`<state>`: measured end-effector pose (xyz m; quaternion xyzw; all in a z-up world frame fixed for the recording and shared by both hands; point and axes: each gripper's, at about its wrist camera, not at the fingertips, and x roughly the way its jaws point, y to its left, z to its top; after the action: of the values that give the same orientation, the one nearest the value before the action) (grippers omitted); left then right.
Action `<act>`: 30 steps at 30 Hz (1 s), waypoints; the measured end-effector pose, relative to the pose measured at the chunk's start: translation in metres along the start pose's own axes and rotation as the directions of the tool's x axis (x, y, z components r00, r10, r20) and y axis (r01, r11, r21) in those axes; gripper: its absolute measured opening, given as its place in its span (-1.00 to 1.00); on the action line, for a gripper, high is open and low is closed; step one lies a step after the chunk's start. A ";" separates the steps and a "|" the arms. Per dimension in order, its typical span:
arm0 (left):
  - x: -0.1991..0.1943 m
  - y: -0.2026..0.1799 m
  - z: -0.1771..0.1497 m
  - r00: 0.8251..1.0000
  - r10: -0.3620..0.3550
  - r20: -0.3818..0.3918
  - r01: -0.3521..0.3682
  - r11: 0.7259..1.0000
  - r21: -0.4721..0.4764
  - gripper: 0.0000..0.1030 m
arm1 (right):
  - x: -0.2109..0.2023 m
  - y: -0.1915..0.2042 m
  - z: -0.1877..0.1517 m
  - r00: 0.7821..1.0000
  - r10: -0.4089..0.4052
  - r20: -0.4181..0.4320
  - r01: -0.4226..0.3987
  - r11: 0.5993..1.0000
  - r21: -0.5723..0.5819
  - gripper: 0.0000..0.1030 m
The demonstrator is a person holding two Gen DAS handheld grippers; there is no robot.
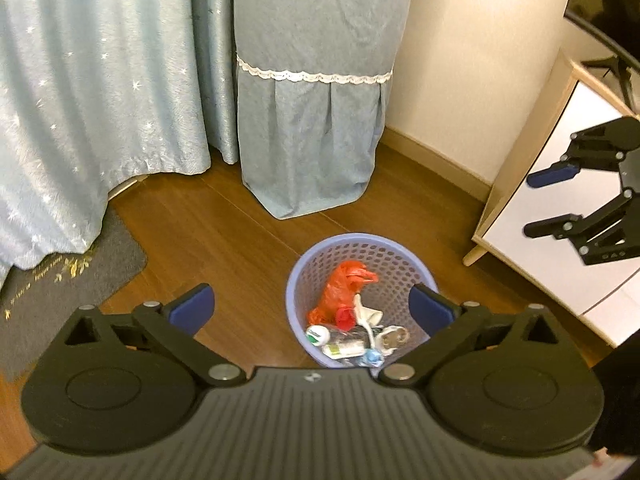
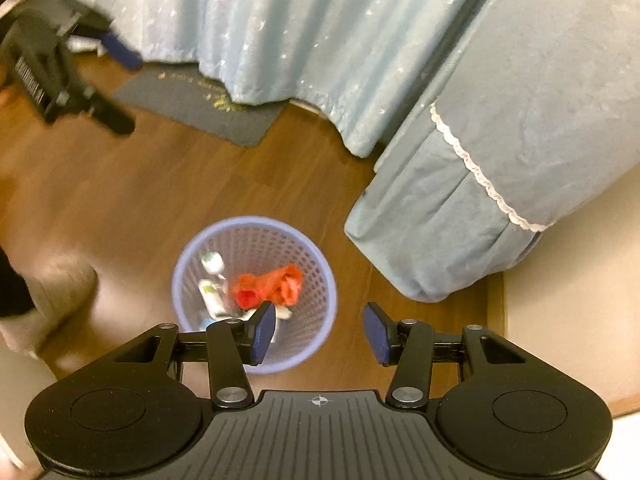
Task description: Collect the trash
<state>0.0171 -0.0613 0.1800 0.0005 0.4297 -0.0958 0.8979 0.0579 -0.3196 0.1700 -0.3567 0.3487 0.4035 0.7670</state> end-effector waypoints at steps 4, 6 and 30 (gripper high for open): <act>-0.019 -0.010 -0.019 1.000 0.028 0.010 -0.028 0.998 -0.055 0.97 | 0.000 0.024 -0.001 1.000 0.026 0.012 -0.027 0.990 0.138 -0.10; -0.027 -0.012 -0.029 0.999 0.045 0.013 -0.044 0.996 -0.078 0.98 | 0.001 0.035 -0.002 0.999 0.043 0.015 -0.046 0.976 0.214 -0.10; 0.054 0.029 -0.129 0.990 0.114 -0.084 -0.134 0.947 -0.292 0.97 | 0.121 0.076 -0.030 0.997 0.038 -0.071 0.009 0.825 0.565 0.62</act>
<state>-0.0440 -0.0312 0.0547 -0.1042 0.4676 0.0263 0.8774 0.0368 -0.2675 0.0352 -0.1269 0.4851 0.2739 0.8207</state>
